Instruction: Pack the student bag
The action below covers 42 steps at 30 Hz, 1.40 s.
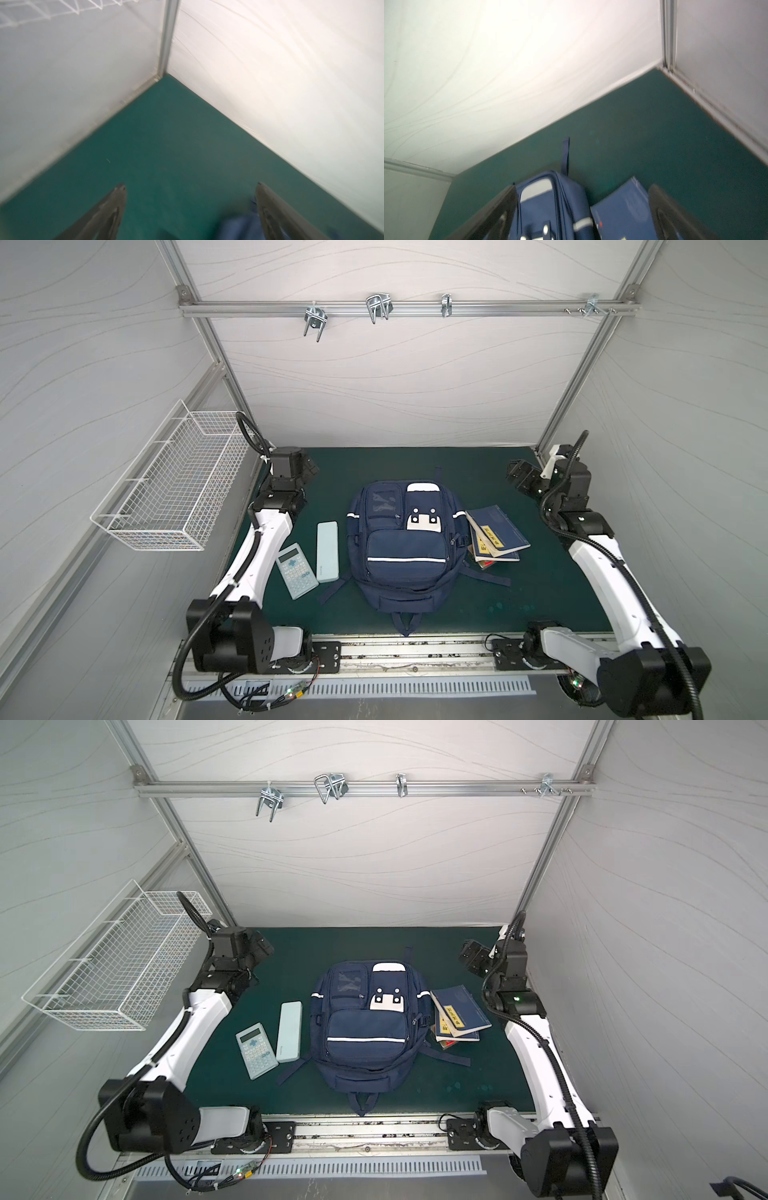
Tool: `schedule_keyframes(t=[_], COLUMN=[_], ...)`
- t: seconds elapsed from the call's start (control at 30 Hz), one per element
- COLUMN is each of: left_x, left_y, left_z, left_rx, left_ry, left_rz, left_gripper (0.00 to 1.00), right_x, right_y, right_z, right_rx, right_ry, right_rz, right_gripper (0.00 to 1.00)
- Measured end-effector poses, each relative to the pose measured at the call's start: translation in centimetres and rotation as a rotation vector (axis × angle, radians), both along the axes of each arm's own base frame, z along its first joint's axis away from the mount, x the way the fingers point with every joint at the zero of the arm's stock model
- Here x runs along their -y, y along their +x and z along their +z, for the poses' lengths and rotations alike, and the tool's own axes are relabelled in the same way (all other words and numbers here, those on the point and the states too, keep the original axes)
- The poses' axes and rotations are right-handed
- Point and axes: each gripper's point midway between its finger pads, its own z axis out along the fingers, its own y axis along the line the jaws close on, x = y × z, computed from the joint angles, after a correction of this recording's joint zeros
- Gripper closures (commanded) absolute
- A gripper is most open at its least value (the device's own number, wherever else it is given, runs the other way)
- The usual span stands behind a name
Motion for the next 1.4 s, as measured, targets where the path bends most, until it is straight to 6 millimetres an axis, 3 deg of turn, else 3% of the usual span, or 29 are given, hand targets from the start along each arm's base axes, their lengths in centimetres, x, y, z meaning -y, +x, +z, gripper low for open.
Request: schedule_keyframes(t=[0.03, 0.17, 0.2, 0.23, 0.3, 0.4, 0.5, 0.6, 0.67, 0.83, 0.93, 1.0, 1.13, 1.33, 1.4], left_x=[1.9, 13.6, 15.7, 16.6, 16.7, 15.3, 14.7, 15.2, 15.7, 17.5, 18.4, 18.7, 18.5, 15.8, 15.3], left_y=[-0.8, -7.5, -10.0, -11.9, -15.8, -19.9, -22.5, -24.1, -24.2, -23.6, -22.8, -22.0, -19.4, -10.9, -9.1], left_z=[-0.5, -7.0, -9.2, -10.8, -13.9, -16.3, -17.5, -18.8, -19.5, -21.5, -22.4, -22.4, -21.8, -17.8, -16.5], left_rx=[-0.028, -0.305, -0.397, -0.467, -0.618, -0.759, -0.830, -0.901, -0.933, -0.994, -1.021, -1.034, -1.047, -0.858, -0.805], left_ry=[-0.024, -0.082, -0.097, -0.104, -0.113, -0.118, -0.147, -0.191, -0.207, -0.243, -0.253, -0.255, -0.254, -0.249, -0.229], left_rz=[-0.039, -0.339, -0.404, -0.431, -0.441, -0.414, -0.419, -0.445, -0.453, -0.466, -0.465, -0.458, -0.421, -0.326, -0.320], left_gripper=[0.01, 0.01, 0.01, 0.01, 0.01, 0.01, 0.01, 0.05, 0.13, 0.44, 0.81, 1.00, 1.00, 0.97, 0.66], right_x=[-1.1, -8.1, -9.4, -10.1, -11.5, -13.3, -14.7, -15.5, -15.7, -16.4, -16.6, -16.4, -15.5, -14.4, -14.2], right_y=[-0.7, -6.7, -8.7, -10.3, -13.2, -16.4, -19.6, -21.4, -21.4, -20.6, -19.9, -19.2, -17.4, -15.6, -15.3], right_z=[-1.2, -8.2, -9.2, -9.8, -10.7, -12.3, -14.8, -16.6, -17.0, -17.4, -17.4, -17.2, -16.4, -13.8, -13.0], right_rx=[-0.064, -0.389, -0.445, -0.488, -0.565, -0.655, -0.756, -0.839, -0.859, -0.874, -0.879, -0.876, -0.847, -0.698, -0.628], right_ry=[-0.008, -0.131, -0.160, -0.179, -0.199, -0.186, -0.200, -0.211, -0.207, -0.192, -0.179, -0.165, -0.131, -0.148, -0.150], right_rz=[0.021, 0.247, 0.302, 0.343, 0.421, 0.514, 0.584, 0.619, 0.611, 0.598, 0.585, 0.565, 0.517, 0.507, 0.514], right_gripper=[0.01, 0.01, 0.03, 0.05, 0.10, 0.12, 0.15, 0.18, 0.20, 0.28, 0.30, 0.30, 0.25, 0.16, 0.15])
